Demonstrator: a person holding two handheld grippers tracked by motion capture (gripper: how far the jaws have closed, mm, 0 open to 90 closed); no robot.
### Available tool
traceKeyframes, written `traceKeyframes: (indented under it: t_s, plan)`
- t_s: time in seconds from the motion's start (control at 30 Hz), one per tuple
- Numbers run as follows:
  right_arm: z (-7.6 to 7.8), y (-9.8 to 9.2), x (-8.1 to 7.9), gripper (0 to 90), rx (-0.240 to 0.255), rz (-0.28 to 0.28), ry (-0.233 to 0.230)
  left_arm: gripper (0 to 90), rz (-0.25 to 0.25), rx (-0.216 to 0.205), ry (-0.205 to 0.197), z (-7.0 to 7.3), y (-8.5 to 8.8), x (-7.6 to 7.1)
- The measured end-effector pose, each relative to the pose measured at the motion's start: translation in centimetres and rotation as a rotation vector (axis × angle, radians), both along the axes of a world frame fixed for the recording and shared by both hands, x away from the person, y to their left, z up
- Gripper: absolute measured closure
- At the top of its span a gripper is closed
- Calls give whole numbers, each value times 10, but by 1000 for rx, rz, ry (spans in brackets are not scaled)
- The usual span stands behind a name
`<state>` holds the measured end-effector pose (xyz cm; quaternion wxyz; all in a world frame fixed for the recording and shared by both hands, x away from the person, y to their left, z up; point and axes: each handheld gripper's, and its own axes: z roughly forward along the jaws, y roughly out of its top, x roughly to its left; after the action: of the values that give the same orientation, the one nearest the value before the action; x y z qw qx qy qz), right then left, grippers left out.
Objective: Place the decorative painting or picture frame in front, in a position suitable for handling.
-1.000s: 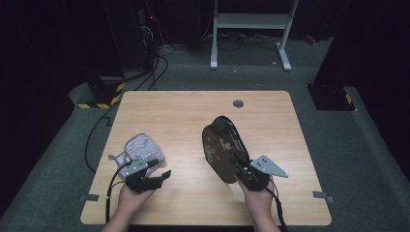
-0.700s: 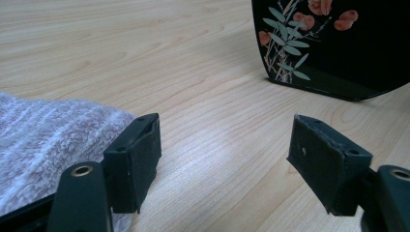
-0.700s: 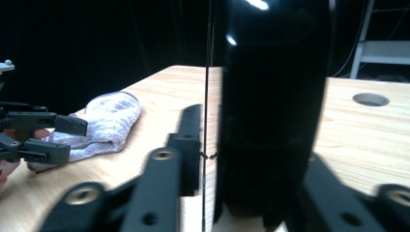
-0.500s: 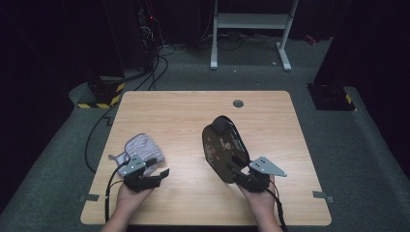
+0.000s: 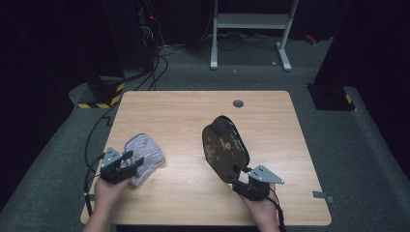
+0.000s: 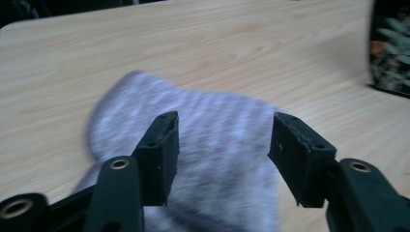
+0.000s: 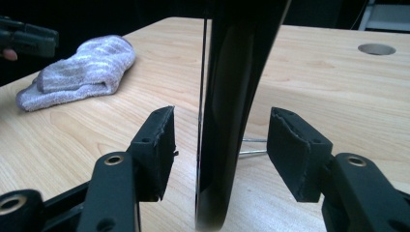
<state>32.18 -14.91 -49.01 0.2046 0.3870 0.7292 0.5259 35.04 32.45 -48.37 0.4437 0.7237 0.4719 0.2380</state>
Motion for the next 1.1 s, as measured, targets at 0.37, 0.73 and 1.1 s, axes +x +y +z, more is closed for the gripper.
traceKeyframes:
  t_s: [0.37, 0.73, 1.1]
  plan:
    - [0, 0, 1, 439, 11, 3, 16, 100, -125, 213, 213, 1, -6, 46]
    - [-1, 0, 1, 440, 14, 15, 23, 19, -139, 292, 357, -30, -12, 53]
    - [-2, 1, 2, 442, 21, 19, 28, 555, -212, 260, 250, -27, -21, 33]
